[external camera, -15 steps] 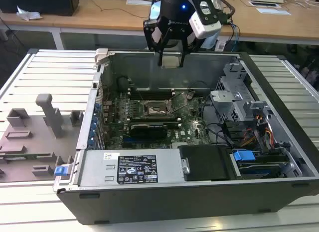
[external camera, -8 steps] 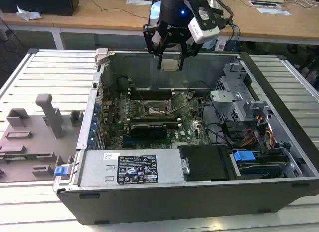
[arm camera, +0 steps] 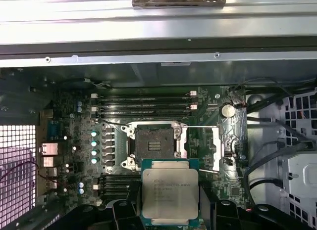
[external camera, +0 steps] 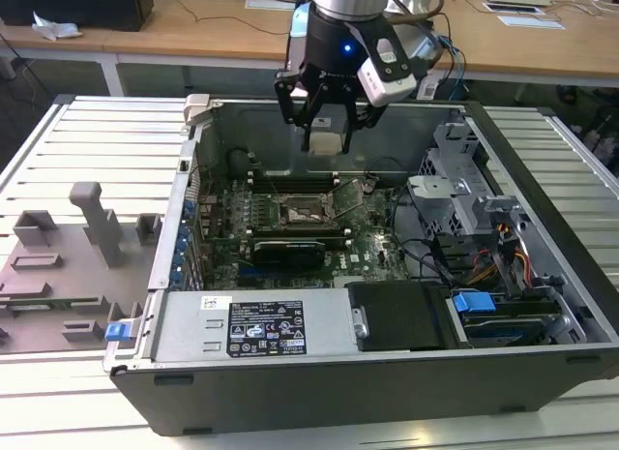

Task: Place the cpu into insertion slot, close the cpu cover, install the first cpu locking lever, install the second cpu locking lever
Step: 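Place the cpu into insertion slot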

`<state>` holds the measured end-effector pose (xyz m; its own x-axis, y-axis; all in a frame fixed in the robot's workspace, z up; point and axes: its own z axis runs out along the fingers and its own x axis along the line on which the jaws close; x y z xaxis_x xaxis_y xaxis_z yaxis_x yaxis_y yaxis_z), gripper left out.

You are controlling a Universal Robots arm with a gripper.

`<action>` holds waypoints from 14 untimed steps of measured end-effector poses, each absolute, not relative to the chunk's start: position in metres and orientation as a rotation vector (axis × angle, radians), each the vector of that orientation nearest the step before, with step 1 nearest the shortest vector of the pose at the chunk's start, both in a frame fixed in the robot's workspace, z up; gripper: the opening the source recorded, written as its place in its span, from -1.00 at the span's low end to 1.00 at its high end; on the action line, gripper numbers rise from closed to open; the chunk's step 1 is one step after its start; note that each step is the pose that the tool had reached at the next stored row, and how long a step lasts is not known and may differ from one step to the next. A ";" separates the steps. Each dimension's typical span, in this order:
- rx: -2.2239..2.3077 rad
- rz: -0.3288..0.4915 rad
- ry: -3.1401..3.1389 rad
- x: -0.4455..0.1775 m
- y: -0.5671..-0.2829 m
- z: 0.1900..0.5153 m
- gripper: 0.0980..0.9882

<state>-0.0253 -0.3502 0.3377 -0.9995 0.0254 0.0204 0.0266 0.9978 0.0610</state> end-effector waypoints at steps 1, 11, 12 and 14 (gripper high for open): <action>-0.041 -0.095 -3.120 -0.026 -0.350 0.336 0.00; -0.040 -0.094 -3.120 -0.029 -0.349 0.317 0.00; -0.041 -0.094 -3.120 -0.029 -0.348 0.313 0.00; -0.041 -0.094 -3.120 -0.029 -0.347 0.310 0.00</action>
<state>-0.0293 -0.3473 0.3097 -0.9995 0.0254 0.0203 0.0266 0.9978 0.0599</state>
